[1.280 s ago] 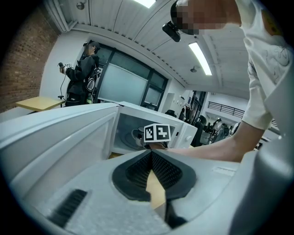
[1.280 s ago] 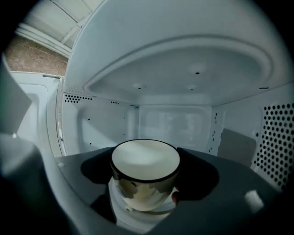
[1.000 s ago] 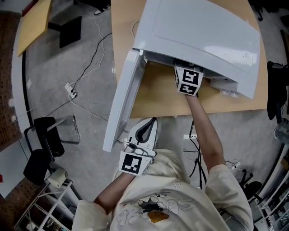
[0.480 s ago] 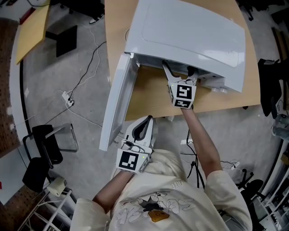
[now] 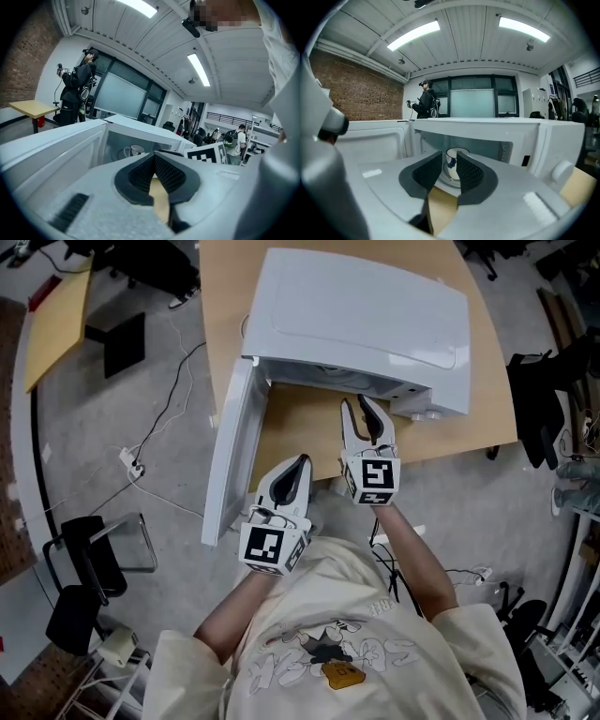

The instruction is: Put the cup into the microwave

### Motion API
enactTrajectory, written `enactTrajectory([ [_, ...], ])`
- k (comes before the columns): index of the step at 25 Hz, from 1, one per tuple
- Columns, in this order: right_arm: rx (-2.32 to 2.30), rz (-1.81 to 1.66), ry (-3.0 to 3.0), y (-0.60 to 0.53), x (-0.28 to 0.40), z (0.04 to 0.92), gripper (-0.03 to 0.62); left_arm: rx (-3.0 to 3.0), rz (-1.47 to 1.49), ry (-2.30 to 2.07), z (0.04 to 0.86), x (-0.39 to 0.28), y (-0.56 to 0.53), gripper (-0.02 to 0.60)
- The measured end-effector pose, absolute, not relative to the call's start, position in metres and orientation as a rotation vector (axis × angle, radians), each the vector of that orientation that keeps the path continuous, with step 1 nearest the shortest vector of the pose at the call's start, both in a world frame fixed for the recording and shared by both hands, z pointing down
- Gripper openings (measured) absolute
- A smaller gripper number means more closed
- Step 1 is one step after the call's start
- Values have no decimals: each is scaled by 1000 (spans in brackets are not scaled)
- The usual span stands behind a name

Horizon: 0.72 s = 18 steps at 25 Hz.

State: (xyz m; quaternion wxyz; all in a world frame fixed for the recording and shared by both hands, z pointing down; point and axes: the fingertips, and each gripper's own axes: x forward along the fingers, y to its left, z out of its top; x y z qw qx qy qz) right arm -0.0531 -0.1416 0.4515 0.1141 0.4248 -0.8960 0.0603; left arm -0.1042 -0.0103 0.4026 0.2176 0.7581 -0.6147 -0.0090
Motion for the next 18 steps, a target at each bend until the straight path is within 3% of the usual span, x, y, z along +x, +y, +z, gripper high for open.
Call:
enactTrajectory([
  [4,1280,197,-2634,-127,-35,425,6,2139,-35,-1692,396,-97,-15,5],
  [18,1250,222,-2660,-80,-13,386,5,2193,-55,-1667,385,-79,-36,5],
])
